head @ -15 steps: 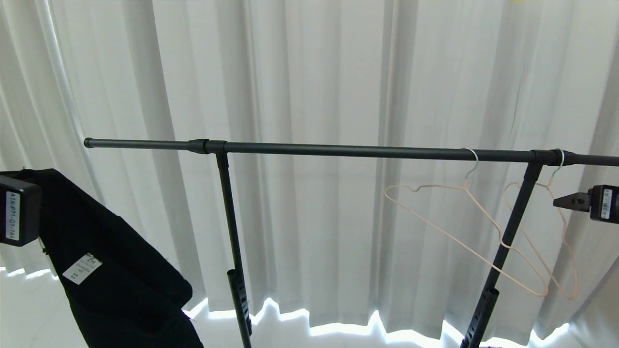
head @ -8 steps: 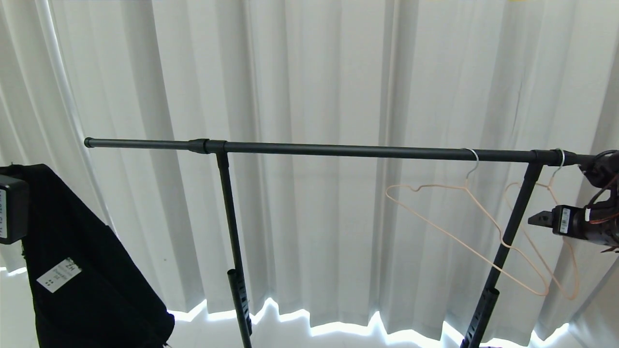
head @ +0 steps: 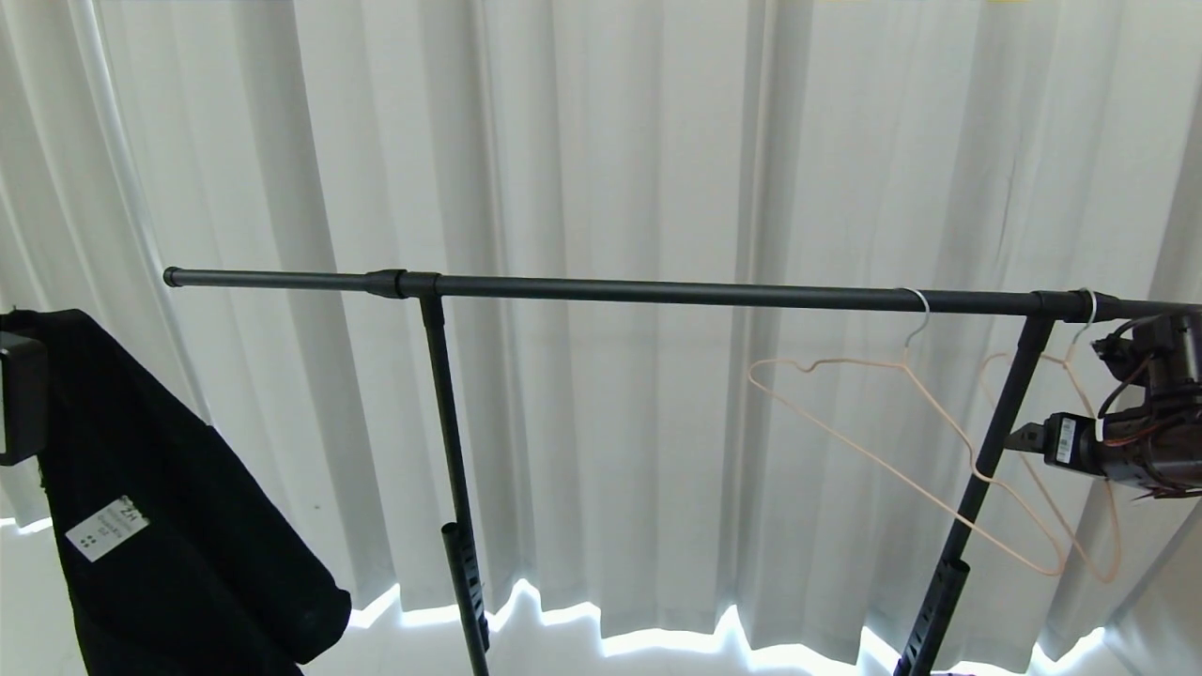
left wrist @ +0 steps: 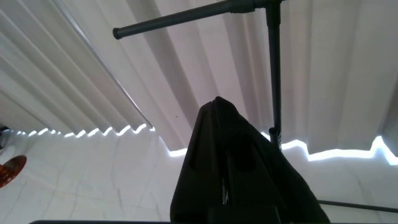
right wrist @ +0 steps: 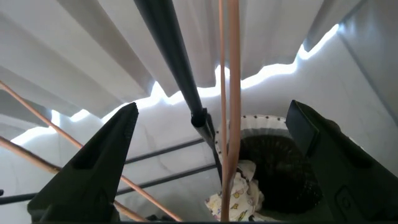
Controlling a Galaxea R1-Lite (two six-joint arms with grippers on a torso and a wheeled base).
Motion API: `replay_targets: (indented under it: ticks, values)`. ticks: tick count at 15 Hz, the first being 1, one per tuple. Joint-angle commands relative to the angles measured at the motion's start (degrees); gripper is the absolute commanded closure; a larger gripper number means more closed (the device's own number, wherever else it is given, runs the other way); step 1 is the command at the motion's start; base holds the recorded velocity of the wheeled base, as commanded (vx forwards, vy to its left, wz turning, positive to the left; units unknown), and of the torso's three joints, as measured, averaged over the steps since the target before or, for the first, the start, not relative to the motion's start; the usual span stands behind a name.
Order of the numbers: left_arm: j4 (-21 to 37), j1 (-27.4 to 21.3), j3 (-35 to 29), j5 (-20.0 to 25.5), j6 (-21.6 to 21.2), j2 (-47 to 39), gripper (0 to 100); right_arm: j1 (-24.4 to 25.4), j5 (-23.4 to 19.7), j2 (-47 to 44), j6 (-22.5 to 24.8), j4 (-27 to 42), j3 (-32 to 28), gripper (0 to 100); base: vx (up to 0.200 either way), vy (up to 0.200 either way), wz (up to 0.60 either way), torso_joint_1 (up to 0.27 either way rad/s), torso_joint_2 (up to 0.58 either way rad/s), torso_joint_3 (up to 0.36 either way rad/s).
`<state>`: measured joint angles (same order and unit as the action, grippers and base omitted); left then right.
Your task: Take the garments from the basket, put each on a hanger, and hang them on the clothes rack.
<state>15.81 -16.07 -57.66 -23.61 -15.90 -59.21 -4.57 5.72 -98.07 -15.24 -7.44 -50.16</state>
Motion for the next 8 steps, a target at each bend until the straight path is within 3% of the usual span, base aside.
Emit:
replay_targets:
  ticks: [1,2,8]
  values:
    - [0.0,0.0,-0.1,0.0,0.0,-0.3,100,0.0,0.2,-0.5,0.0,-0.1,-0.1,0,0.0,0.0,0.0,0.0,0.0,0.0]
    - [0.0,0.0,-0.1,0.0,0.0,-0.3,100,-0.1,0.2,-0.4,-0.1,-0.1,0.0,100,0.0,0.0,0.0,0.0,0.0,0.0]
    - [0.0,0.1,-0.2,0.0,0.1,-0.3,100,0.1,0.3,1.1,0.3,-0.1,0.0,100,0.0,0.0,0.0,0.0,0.0,0.0]
